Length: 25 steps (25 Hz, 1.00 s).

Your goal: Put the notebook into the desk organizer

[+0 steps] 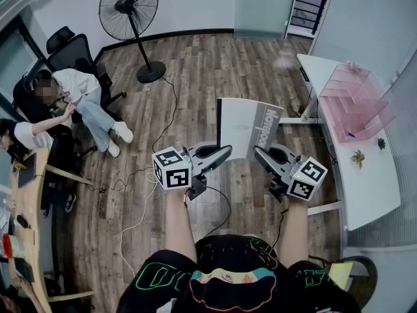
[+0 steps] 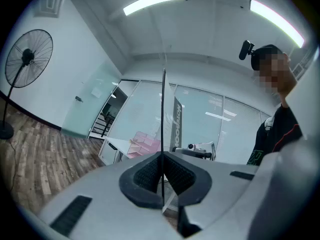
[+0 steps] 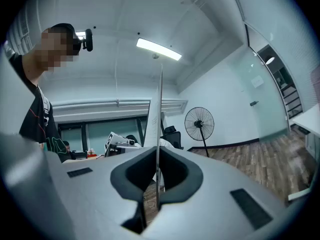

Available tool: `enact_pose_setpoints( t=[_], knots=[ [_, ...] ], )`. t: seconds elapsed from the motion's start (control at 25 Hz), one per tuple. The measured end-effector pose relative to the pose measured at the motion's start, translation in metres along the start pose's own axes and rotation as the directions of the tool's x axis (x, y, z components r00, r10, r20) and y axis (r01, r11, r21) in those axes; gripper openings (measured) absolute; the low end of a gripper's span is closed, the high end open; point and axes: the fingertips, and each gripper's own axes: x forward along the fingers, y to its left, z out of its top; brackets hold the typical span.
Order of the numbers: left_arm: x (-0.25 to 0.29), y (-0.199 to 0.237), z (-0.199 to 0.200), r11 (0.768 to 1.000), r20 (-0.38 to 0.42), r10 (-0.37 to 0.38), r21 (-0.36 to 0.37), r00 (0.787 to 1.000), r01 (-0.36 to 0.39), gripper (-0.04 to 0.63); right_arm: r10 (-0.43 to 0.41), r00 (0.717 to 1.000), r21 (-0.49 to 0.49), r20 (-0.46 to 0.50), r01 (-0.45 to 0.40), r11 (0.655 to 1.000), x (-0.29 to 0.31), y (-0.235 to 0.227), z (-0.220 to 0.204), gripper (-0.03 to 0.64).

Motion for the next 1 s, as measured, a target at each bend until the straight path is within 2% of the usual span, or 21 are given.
enact_pose_setpoints(
  t=[0.28, 0.44, 0.72, 1.0],
  knots=[
    [0.020, -0.009, -0.003, 1.000, 0.014, 0.007, -0.009, 1.000, -0.007, 0.005, -0.006, 1.000, 0.043, -0.004, 0.006, 0.999, -0.019, -0.011, 0.005, 0.014],
    [0.024, -0.014, -0.008, 1.000, 0.016, 0.019, -0.015, 1.000, -0.019, 0.005, -0.010, 1.000, 0.006, -0.003, 0.010, 1.000, -0.027, -0.010, 0.002, 0.014],
    [0.041, -0.008, -0.018, 0.999, -0.005, 0.029, -0.024, 1.000, -0.029, 0.005, -0.019, 1.000, 0.030, 0.006, 0.019, 0.999, -0.038, -0.028, -0.006, 0.014],
    [0.066, 0.040, -0.010, 0.999, -0.007, -0.004, -0.040, 1.000, 0.004, 0.005, -0.074, 0.997, 0.025, 0.007, 0.074, 0.997, -0.021, -0.078, -0.006, 0.014]
  ],
)
